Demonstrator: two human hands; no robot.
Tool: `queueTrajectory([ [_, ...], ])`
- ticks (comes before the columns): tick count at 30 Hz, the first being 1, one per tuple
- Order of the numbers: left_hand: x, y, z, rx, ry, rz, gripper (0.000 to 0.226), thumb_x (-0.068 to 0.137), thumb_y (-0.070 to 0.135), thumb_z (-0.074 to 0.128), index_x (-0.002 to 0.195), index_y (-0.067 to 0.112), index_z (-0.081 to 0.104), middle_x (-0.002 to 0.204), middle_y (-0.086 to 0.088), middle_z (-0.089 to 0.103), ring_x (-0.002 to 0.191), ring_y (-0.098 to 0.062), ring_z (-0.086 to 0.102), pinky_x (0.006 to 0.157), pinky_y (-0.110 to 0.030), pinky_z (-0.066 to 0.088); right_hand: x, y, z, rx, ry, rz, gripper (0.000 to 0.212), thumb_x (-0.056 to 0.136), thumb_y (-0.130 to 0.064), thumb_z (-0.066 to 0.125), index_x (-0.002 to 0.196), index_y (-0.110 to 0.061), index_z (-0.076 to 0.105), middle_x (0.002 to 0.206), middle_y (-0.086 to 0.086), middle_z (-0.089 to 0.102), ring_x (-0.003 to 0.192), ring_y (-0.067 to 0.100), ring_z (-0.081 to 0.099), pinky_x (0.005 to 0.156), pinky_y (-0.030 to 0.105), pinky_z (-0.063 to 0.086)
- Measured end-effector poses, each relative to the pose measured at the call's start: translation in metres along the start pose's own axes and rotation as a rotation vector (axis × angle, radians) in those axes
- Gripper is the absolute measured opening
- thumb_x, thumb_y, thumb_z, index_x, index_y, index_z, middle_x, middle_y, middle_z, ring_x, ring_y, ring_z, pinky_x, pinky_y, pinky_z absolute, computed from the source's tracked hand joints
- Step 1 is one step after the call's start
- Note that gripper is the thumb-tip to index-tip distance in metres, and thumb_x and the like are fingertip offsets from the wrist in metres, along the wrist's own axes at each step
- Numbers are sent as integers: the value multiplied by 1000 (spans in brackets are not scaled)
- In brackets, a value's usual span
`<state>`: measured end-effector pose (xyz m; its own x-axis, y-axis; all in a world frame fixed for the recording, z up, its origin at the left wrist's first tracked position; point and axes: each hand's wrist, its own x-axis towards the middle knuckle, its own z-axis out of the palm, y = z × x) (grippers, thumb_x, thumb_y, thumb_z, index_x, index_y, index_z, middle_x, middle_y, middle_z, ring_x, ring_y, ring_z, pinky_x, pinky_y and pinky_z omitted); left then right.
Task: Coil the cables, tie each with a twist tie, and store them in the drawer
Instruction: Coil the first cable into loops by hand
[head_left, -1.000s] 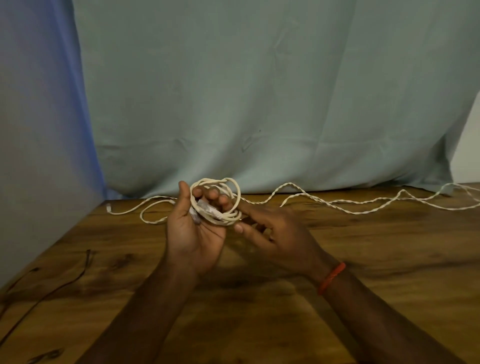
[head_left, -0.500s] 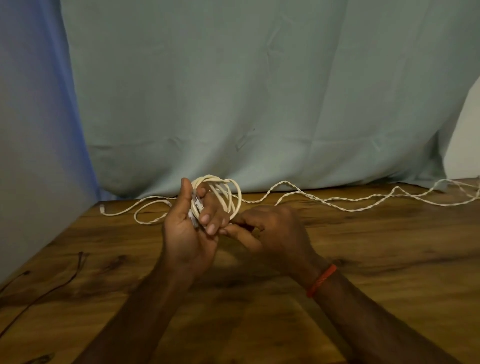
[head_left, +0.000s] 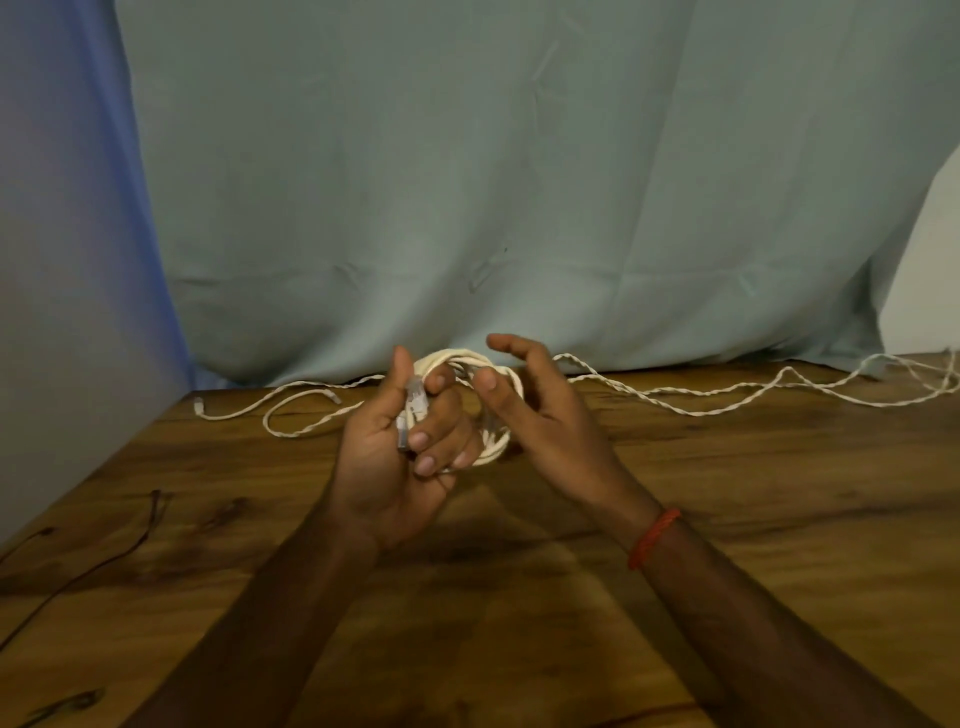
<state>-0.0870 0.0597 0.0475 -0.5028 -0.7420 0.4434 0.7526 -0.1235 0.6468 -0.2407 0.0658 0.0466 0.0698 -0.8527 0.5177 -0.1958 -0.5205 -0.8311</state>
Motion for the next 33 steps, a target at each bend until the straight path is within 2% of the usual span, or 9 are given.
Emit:
queueTrajectory([
  [1,1,-1,-1,5,-2,-12,48,99,51,32,78,14,54,42,7,41,31,-5,36,47,-25,31,-2,0,4,4,-43,-2,46,92,-48,63,132,-26,56,100,-6,72,82,11,72,60,34,58],
  [4,3,-6,1,40,38,-11,50,95,58,35,81,13,54,45,5,41,35,-8,37,52,-29,34,-6,2,12,2,50,-37,29,97,-42,60,114,-20,67,88,0,75,68,15,73,46,30,52],
  [9,7,-12,12,49,177,25,51,88,60,38,81,12,51,51,4,39,46,-8,39,55,-24,39,-3,11,18,5,146,22,27,98,-41,60,99,-16,69,77,0,72,58,10,66,48,27,47],
  [13,2,-12,15,328,239,68,35,85,42,60,85,7,58,58,-1,47,55,-12,47,57,-27,45,-7,8,27,196,151,133,24,102,-37,55,88,-21,67,59,-7,62,44,9,56,39,23,40],
  [15,1,-11,15,519,196,92,31,83,34,69,91,5,62,65,-6,55,62,-17,54,55,-31,49,-7,7,27,188,185,116,25,102,-37,54,90,-18,66,62,-8,63,50,8,59,40,25,42],
  [19,0,0,16,820,183,172,18,89,26,58,90,8,63,68,6,66,64,-8,64,59,-21,51,-6,3,25,137,233,89,29,102,-36,53,112,-12,66,89,5,73,66,8,69,45,22,50],
  [23,-3,1,8,670,138,85,39,93,35,58,78,-1,60,72,-21,57,63,-34,60,56,-38,54,-9,5,30,183,225,98,33,103,-37,49,111,-7,61,74,2,66,48,9,62,34,23,42],
  [29,1,-4,6,415,237,78,45,95,45,43,66,11,42,52,-2,38,44,-22,49,46,-34,47,-10,7,34,154,121,118,30,104,-37,49,110,-9,57,68,3,66,39,16,56,33,19,35],
  [33,1,-2,-10,674,288,112,58,88,66,51,58,17,47,54,-6,46,58,-28,52,69,-47,43,-1,1,16,65,-60,146,26,102,-35,55,117,-14,62,82,10,74,48,20,64,35,20,38],
])
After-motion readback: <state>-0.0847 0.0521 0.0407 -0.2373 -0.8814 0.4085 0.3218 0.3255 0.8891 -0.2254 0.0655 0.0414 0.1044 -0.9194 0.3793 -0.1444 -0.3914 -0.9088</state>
